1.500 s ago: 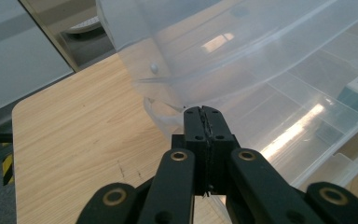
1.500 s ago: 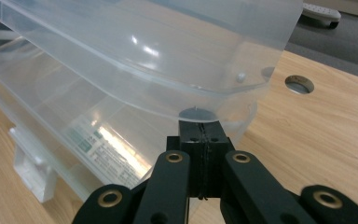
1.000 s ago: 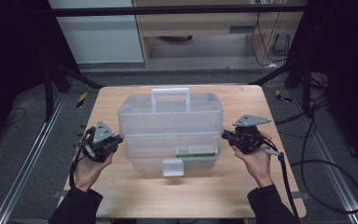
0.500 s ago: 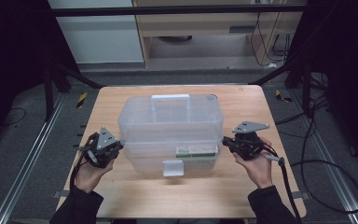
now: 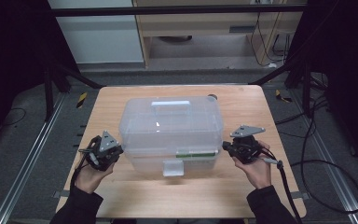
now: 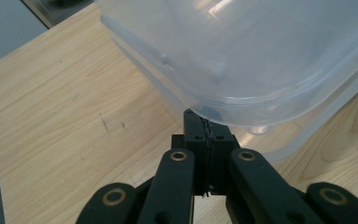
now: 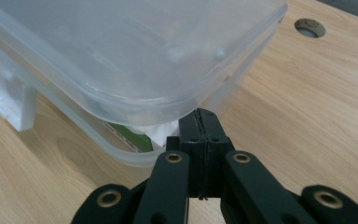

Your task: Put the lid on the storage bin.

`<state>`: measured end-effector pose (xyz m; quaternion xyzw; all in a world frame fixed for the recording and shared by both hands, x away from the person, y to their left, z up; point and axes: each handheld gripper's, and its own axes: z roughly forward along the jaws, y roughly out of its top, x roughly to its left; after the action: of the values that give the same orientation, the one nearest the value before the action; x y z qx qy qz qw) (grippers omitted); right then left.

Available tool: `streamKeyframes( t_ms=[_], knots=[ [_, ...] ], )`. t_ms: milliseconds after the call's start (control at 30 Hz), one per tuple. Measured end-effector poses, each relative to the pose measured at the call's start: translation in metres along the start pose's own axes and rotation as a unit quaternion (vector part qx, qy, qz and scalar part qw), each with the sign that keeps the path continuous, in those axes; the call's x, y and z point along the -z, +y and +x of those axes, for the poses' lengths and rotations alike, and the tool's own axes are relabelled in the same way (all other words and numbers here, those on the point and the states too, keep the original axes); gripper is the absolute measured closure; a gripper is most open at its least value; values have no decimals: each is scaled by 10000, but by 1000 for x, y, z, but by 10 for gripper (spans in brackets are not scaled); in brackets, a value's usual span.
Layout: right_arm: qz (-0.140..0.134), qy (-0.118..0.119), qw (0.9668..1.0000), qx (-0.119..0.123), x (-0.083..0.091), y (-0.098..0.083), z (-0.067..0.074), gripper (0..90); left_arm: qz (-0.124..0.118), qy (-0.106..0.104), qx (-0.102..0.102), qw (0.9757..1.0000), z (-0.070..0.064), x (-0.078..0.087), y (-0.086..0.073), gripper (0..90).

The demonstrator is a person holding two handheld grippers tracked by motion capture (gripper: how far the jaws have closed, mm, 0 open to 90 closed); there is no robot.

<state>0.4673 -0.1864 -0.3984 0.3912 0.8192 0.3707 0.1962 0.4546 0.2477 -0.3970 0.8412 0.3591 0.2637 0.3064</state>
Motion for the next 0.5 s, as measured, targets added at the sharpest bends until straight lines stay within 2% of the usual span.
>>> streamKeyframes(
  t_ms=[267, 367, 467, 500],
  knots=[
    [164, -35, 9999, 17, -4, -3, 1, 900, 106, -41, 21, 9999, 0, -6, -3, 891],
    [235, -58, 9997, 65, -6, -4, 1, 899, 232, -47, 48, 9997, 2, -8, -4, 887],
    [310, -158, 9994, 73, -7, -6, -1, 896, 287, 78, 111, 9995, 6, -10, -6, 885],
    [286, -87, 9995, 21, -7, -7, -3, 893, 313, 89, 159, 9993, 8, -10, -7, 883]
  ],
)
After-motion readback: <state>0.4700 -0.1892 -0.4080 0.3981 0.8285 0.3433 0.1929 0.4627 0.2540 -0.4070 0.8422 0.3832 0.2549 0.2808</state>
